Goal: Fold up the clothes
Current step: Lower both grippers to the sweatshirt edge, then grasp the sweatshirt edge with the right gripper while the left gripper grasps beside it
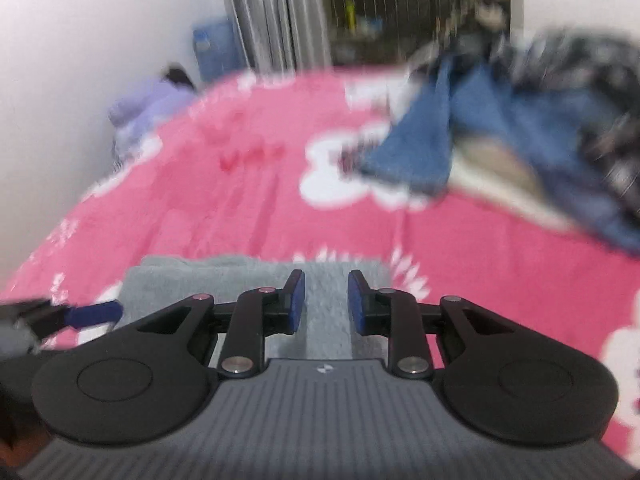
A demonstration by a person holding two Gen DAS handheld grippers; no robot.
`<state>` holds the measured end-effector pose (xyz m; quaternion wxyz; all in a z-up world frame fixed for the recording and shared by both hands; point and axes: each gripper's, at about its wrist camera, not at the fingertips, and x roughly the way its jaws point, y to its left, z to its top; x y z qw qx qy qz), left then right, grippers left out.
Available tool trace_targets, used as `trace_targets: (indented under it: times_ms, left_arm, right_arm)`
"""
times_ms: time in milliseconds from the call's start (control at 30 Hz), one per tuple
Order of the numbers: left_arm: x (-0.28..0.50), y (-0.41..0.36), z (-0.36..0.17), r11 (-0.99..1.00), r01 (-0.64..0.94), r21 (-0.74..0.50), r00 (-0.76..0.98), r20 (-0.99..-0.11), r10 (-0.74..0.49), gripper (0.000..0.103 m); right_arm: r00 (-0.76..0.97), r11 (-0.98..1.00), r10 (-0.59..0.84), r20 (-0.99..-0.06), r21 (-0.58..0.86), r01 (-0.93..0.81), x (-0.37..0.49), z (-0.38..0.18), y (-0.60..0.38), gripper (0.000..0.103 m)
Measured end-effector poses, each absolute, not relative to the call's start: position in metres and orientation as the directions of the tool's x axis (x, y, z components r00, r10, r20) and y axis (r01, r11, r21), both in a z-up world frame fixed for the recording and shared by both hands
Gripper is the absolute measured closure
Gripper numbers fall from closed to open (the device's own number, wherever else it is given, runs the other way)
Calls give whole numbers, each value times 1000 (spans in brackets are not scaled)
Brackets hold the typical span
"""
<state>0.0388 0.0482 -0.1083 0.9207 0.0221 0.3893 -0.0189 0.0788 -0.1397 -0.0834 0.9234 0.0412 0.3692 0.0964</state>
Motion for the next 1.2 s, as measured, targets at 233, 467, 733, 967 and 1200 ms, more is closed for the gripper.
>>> trace_targets:
  times_ms: [233,467,733,967,1200]
  left_arm:
    - [36,52,-117,996,88,23,728,-684,-48,32]
    - [32,59,-114,992,121,20,741,-667,-77,30]
    - [13,116,-104,964,87,-253,579,-775,-255,30]
    - [10,113,-118,927,166,-336,501,-781,-373,29]
    - [33,126,-135,897,107,-429,531,-738,-416,26]
  right_arm:
    - [676,965,251,-692,231,-121,102,-88,-150,80]
    - [600,972,233,-765,200,-122,148,-121,-139,78]
    - [634,875,442,-634,460,-150,87,-86,-209,31]
    - [511,720,621,-595,690,-72,73,-131,-239,24]
    - [515,603,696,-501,797,-39,126,-151,-233,22]
